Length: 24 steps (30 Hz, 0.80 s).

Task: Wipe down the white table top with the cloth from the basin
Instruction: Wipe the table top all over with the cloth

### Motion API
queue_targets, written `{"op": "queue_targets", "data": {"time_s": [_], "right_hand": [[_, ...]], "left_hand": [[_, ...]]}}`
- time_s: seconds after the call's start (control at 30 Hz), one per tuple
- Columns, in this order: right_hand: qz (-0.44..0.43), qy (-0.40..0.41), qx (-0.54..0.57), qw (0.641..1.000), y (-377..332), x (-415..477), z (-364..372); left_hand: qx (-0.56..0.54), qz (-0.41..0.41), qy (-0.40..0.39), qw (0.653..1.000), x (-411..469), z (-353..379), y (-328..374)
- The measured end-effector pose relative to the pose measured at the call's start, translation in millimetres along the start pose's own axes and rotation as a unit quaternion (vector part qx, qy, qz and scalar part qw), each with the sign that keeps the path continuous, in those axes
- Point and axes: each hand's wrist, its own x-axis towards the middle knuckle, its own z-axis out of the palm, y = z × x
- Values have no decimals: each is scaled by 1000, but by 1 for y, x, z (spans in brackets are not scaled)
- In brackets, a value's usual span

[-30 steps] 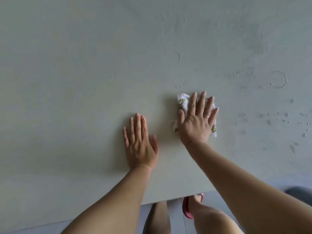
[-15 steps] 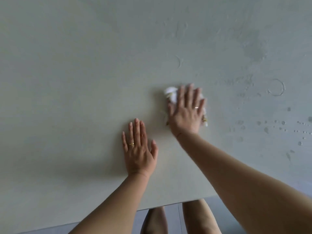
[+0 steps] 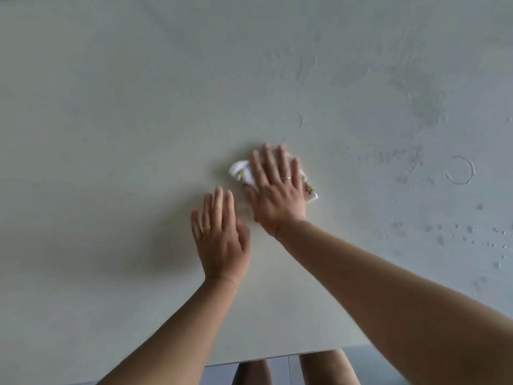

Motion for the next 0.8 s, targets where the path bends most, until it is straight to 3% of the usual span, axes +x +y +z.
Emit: {"op": "queue_targets", "data": {"time_s": [0.07, 0.1, 0.17, 0.3, 0.37, 0.57, 0.7, 0.8], "right_hand": [[-146, -19, -54, 988, 20, 6, -7], [-179, -12, -69, 981, 36, 13, -11], [-146, 14, -73, 986, 65, 34, -20], [87, 55, -4, 995, 69, 59, -24], [139, 58, 7, 989, 51, 58, -21], [47, 30, -25, 998, 62, 42, -23], [89, 47, -20, 995, 40, 44, -17], [-42, 29, -23, 998, 21, 41, -13]], "left_hand": [[-17, -17, 28, 999, 29, -2, 1], [-21, -20, 36, 999, 43, -3, 1], [-25, -18, 37, 999, 73, -4, -1], [-12, -11, 26, 1000, 128, 2, -4], [-7, -15, 20, 1000, 153, 7, -1], [14, -24, 8, 1000, 176, 27, 4], [18, -32, 22, 999, 176, 30, 6], [11, -29, 22, 999, 176, 27, 6]]}}
